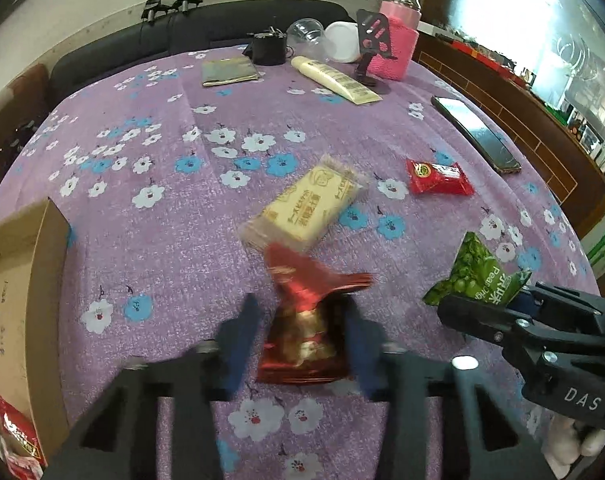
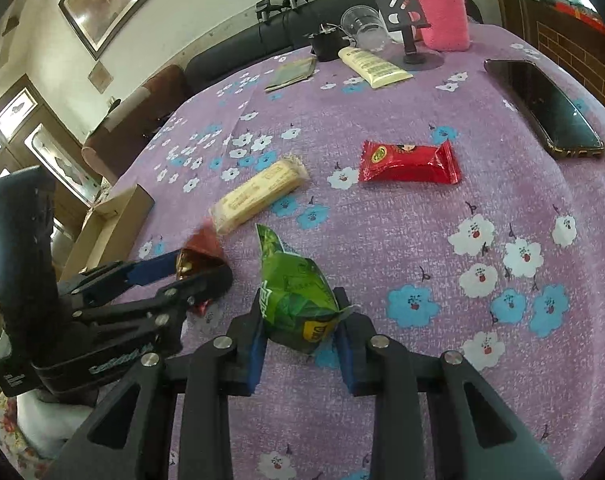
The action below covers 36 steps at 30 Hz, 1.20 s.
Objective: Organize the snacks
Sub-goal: 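Grasp the dark red foil snack with the left tool, then carry both snacks over the cardboard tray and open both tools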
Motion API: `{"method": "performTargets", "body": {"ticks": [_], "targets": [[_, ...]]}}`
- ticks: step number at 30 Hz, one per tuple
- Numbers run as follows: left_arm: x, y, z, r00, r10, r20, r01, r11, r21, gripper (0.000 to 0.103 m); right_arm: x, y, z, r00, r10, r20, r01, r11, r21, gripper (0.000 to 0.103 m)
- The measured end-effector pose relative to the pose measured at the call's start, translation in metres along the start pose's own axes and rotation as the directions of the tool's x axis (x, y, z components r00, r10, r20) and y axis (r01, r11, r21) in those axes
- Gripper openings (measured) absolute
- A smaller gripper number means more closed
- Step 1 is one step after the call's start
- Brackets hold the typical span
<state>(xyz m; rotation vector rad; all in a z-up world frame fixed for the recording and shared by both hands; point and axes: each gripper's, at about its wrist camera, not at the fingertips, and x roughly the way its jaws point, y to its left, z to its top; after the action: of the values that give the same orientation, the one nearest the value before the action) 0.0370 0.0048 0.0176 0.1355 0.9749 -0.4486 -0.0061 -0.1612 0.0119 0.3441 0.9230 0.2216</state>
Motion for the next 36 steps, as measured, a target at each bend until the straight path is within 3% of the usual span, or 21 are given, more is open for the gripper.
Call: {"method": "performTargets", "body": {"ticks": [7, 17, 22, 28, 32, 36], "targets": [[-0.019, 0.000, -0.004, 0.998, -0.043, 0.054, 0.045, 0.998, -0.035, 0.030, 0.000, -0.003, 0.000, 0.999, 0.051, 0.003, -0.051, 0.998, 0.026, 0.029], [-0.093, 0.026, -0.033, 0.975, -0.095, 0.200, 0.129, 0.978, -0.165, 0.030, -0.008, 0.005, -0.001, 0.994, 0.101, 0.045, -0.102, 0.995, 0.009, 0.029], [-0.132, 0.055, -0.057, 0.965, -0.024, 0.259, 0.088, 0.968, -0.237, 0.030, -0.007, 0.009, -0.002, 0.993, 0.102, 0.053, -0.101, 0.995, -0.007, 0.029], [-0.167, 0.112, -0.079, 0.960, 0.080, 0.269, 0.014, 0.943, -0.331, 0.030, -0.010, 0.023, -0.003, 0.994, 0.073, 0.076, -0.069, 0.996, -0.058, 0.029], [-0.181, 0.148, -0.086, 0.957, 0.129, 0.261, -0.024, 0.929, -0.370, 0.030, -0.016, 0.058, 0.000, 0.995, 0.072, 0.071, -0.061, 0.988, -0.142, 0.029], [-0.184, 0.180, -0.088, 0.954, 0.159, 0.253, -0.047, 0.917, -0.397, 0.031, -0.013, 0.102, 0.005, 0.993, 0.114, 0.034, -0.105, 0.973, -0.207, 0.029]]}}
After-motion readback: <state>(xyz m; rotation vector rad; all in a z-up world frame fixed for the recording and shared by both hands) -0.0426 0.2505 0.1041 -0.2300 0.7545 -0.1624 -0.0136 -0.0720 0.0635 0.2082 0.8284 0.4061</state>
